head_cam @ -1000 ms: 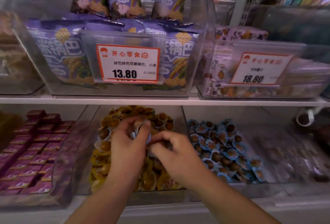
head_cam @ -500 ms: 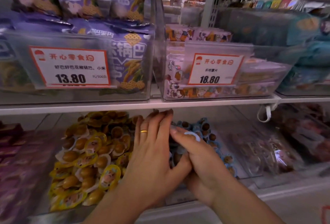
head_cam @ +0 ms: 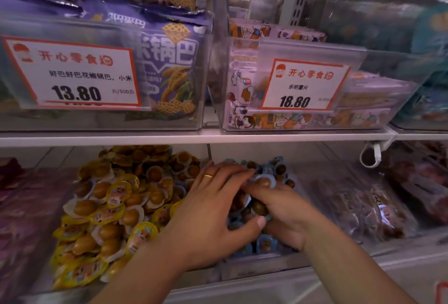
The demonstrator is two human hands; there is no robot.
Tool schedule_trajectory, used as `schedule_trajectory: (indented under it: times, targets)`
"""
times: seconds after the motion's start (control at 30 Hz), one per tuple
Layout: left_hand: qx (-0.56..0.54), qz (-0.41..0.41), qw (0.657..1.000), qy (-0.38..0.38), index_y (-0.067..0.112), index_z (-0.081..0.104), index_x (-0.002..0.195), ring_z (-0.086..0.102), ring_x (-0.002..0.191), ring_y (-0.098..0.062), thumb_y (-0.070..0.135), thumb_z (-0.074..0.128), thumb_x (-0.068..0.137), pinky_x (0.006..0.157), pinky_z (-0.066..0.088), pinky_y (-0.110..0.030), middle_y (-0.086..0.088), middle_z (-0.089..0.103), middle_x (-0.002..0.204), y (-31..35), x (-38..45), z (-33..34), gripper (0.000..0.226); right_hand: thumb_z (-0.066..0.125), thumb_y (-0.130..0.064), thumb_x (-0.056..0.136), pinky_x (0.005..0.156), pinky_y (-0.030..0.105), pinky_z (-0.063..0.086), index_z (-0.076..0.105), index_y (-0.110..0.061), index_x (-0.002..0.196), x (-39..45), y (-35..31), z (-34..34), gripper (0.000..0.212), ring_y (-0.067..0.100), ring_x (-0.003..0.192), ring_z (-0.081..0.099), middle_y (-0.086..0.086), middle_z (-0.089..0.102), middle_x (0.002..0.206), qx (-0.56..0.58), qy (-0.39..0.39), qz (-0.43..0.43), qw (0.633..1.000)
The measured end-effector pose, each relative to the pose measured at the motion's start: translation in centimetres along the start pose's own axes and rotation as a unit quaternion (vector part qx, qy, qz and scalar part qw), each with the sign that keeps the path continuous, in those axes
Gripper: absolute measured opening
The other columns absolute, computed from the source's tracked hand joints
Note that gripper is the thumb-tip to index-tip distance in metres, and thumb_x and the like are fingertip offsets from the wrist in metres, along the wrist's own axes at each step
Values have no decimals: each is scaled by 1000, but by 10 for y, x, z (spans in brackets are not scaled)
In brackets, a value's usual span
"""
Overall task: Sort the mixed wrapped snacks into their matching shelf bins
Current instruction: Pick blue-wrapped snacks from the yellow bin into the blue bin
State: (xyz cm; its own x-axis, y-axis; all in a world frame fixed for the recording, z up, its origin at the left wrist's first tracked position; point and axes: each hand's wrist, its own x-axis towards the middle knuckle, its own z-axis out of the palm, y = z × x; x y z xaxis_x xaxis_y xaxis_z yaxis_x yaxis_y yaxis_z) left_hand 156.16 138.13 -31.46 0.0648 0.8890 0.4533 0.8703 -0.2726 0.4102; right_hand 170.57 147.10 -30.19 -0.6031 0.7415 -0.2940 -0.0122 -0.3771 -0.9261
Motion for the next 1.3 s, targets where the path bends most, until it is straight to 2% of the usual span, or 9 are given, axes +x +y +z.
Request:
schedule_trajectory:
  times: [0.2,0.3,0.4,0.6,0.7,0.77,0.93,1.13,1.3]
  targets:
    - [6,-106,991,82,31,61,126,55,116,-9,45,43,95,98,48,-38,16,57,129,-36,-23,-20,38,66,-27,94,95,44,54,68,-12,114,65,-9,-5,25,27,110,65,12,68,120,11,137,-13,990]
    - [42,-154,986,41,29,65,121,60,106,-14,42,44,93,92,50,-40,12,60,119,-56,-36,-36,37,54,-49,97,115,36,35,56,-20,140,75,-10,3,52,23,131,52,4,54,145,-352,144,-56,923]
    - [112,-170,979,-27,36,64,120,61,105,-13,45,42,93,98,45,-40,15,62,115,-74,-48,-50,35,52,-35,100,98,29,46,65,-16,127,66,0,16,35,23,113,63,7,65,130,-491,212,-222,815]
    - [188,-171,963,-86,36,51,135,57,116,-12,47,35,99,120,19,-43,13,61,123,-82,-65,-58,41,48,-18,88,86,1,39,73,-28,107,33,-6,66,32,-3,95,58,-13,68,102,-417,103,-410,805]
    - [181,-172,967,-58,33,61,108,60,105,-14,46,32,97,114,27,-42,13,64,109,-76,-73,-69,34,48,-20,89,84,6,41,70,-26,114,30,1,100,33,3,90,58,-5,67,106,-535,-8,-382,754]
    - [169,-179,969,-35,30,61,94,61,99,-18,45,35,95,110,33,-42,10,64,98,-74,-83,-77,31,52,-21,91,89,24,50,66,-20,118,47,7,113,30,17,97,62,5,66,113,-696,-60,-308,646]
    - [165,-185,968,-26,33,64,106,54,113,-11,50,30,96,114,27,-38,15,59,110,-76,-114,-84,39,68,-30,87,89,36,56,66,-18,108,97,14,133,24,26,99,65,10,66,113,-840,-140,-1,525]
    - [34,-233,969,77,31,63,120,41,132,-13,43,45,97,110,35,-37,11,48,138,-76,-126,-84,32,64,-46,88,95,26,45,61,-27,128,108,23,131,45,23,117,59,5,62,132,-707,-90,8,702]
    - [-95,-346,926,116,30,44,141,37,139,-19,40,55,95,113,36,-40,5,23,156,-70,-123,-85,49,79,-36,75,78,41,61,68,-14,119,103,36,135,50,26,88,73,12,74,107,-407,16,83,909]
